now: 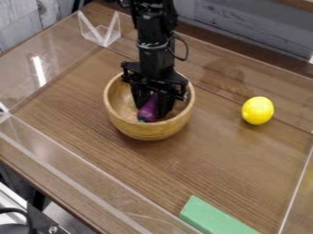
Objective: Remove the purple eggplant from inside the brown bowl and put it on the table
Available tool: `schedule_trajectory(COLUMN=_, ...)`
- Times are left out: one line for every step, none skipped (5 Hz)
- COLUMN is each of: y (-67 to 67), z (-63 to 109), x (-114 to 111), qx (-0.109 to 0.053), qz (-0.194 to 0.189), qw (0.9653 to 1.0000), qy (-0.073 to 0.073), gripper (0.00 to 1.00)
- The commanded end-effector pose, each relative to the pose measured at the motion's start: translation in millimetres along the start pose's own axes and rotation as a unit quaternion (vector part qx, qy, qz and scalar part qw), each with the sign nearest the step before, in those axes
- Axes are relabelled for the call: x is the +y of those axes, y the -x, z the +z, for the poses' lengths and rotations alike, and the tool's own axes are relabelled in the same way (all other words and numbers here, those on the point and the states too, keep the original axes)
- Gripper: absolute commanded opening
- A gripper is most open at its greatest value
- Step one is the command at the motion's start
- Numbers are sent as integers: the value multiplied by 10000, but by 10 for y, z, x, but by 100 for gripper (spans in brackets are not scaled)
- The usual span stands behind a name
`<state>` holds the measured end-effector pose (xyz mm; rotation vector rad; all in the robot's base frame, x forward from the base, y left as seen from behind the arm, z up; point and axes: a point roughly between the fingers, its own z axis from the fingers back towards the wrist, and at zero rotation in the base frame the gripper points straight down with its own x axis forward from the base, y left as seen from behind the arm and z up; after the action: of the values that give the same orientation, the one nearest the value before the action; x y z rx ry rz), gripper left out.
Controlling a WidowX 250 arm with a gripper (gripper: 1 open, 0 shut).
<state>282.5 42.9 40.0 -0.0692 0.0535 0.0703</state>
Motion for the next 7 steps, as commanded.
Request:
schedule_trajectory(y=-58, z=267, x=-20, qx=-348, qz=64, qw=9994, qy=33, gripper=0)
schedule_trajectory(y=-21, z=346, x=-76, qx=-352, qz=100, qw=9993, qy=114, gripper=0)
schedule_trajectory(y=21, z=416, x=-145, qx=-363, qz=111, qw=9991, qy=198, gripper=0)
schedule_trajectory(y=62, z=457, x=-223, qx=-359, qz=105, qw=9989, qy=270, gripper=0)
schedule_trajectory(y=103, z=510, x=-301, qx=-368, qz=84, qw=9987, qy=345, gripper=0)
schedule_trajectory(y=153, z=531, x=-404, qx=-361, qz=32, qw=9985, qy=408, gripper=0)
schedule_trajectory(y=226, z=516, x=-559, qx=-334, qz=-94, qw=9983, qy=458, gripper=0)
